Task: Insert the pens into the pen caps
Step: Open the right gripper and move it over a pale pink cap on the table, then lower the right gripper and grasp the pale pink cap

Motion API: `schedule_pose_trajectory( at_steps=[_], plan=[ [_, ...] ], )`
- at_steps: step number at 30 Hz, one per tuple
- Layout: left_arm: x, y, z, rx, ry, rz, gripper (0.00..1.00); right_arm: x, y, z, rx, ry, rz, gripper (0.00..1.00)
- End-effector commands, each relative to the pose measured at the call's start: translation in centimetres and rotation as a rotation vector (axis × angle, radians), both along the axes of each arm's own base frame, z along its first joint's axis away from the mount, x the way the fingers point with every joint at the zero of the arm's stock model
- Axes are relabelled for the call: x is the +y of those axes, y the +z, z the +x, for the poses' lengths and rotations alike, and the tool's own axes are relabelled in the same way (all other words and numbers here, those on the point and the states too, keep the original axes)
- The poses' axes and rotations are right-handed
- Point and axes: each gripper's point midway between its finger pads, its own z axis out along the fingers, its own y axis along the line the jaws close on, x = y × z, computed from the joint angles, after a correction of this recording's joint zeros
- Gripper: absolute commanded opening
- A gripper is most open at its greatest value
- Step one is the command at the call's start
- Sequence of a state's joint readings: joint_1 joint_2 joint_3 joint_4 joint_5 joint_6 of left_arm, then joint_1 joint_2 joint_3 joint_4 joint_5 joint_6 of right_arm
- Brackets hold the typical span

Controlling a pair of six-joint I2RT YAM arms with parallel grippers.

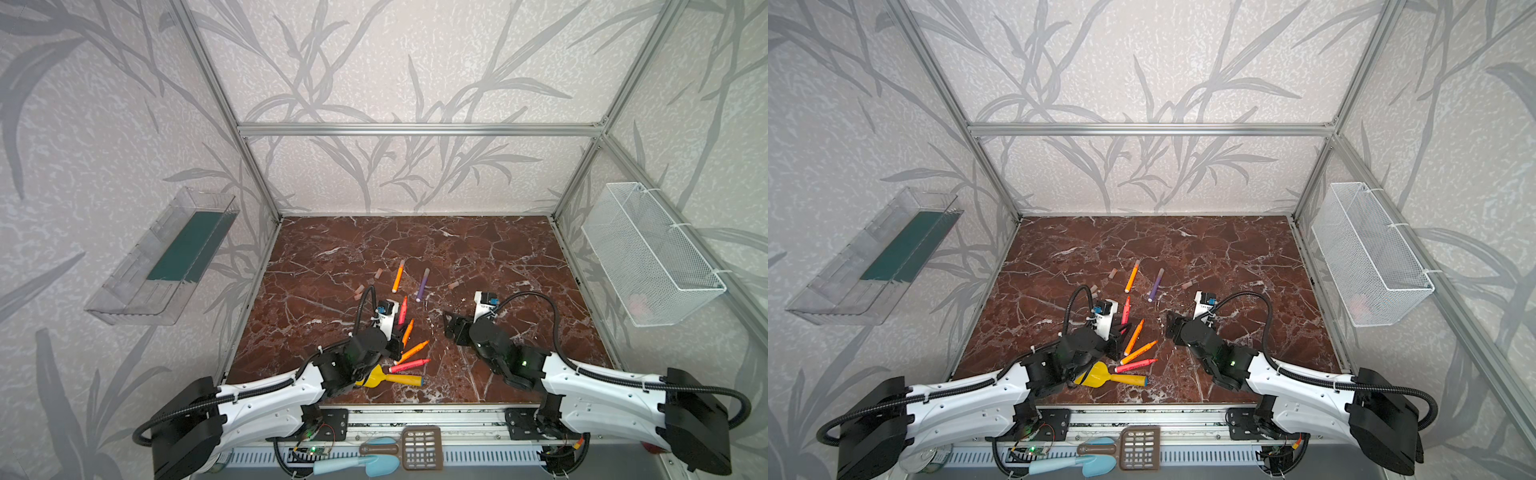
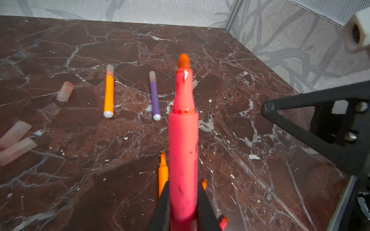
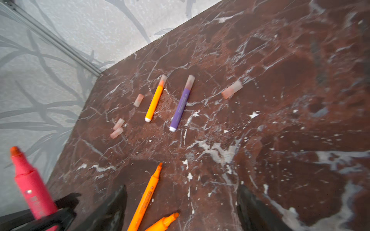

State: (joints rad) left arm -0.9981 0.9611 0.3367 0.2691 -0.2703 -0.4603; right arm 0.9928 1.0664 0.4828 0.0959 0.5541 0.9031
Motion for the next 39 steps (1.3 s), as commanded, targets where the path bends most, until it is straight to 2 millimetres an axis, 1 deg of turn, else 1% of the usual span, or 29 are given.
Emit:
schedule_pose_trajectory(
  at_steps=[1, 4, 7, 10, 13, 17, 20, 23, 25, 26, 28, 34, 39],
  plan=[
    [1.9, -1.1, 0.1, 0.028, 0.071, 0.027, 0.00, -2.2, -0.4, 1.2, 0.019, -0.078, -0.182, 0.84],
    [2.4, -1.2, 0.2, 0.028, 0.087, 0.021, 0.00, -2.3, -1.7, 2.3, 0.084, -0.068, -0.233, 0.84],
    [2.5, -1.0, 0.2, 0.037, 0.091, 0.023, 0.00, -2.4, -3.3, 3.6, 0.171, -0.049, -0.269, 0.78],
    [2.6, -1.2, 0.2, 0.036, 0.093, 0.019, 0.00, -2.5, -4.9, 4.7, 0.242, -0.039, -0.310, 0.72],
    [2.8, -1.4, 0.3, 0.039, 0.104, 0.017, 0.00, -2.4, -6.0, 5.7, 0.270, -0.042, -0.333, 0.71],
    [2.6, -1.2, 0.3, 0.048, 0.095, 0.015, 0.00, -1.6, -6.7, 7.3, 0.287, -0.029, -0.326, 0.71],
    [2.6, -1.2, 0.3, 0.049, 0.096, 0.011, 0.00, -1.1, -7.3, 8.6, 0.315, -0.031, -0.320, 0.68],
    [2.7, -1.3, 0.3, 0.047, 0.098, 0.015, 0.00, -1.0, -7.9, 10.0, 0.315, -0.059, -0.316, 0.68],
    [2.6, -1.1, 0.3, 0.043, 0.095, 0.017, 0.00, -0.5, -8.2, 11.1, 0.316, -0.059, -0.306, 0.68],
    [2.7, -1.0, 0.4, 0.046, 0.099, 0.021, 0.00, -0.4, -9.2, 11.5, 0.345, -0.056, -0.316, 0.67],
    [2.8, -0.8, 0.3, 0.043, 0.099, 0.017, 0.00, -0.1, -10.0, 12.4, 0.380, -0.055, -0.309, 0.66],
    [3.2, -0.7, 0.5, 0.026, 0.113, 0.015, 0.00, 0.7, -11.8, 14.3, 0.457, -0.036, -0.281, 0.63],
    [3.2, -0.4, 0.6, 0.023, 0.111, 0.018, 0.00, 0.3, -12.1, 14.9, 0.480, -0.062, -0.315, 0.63]
  ],
)
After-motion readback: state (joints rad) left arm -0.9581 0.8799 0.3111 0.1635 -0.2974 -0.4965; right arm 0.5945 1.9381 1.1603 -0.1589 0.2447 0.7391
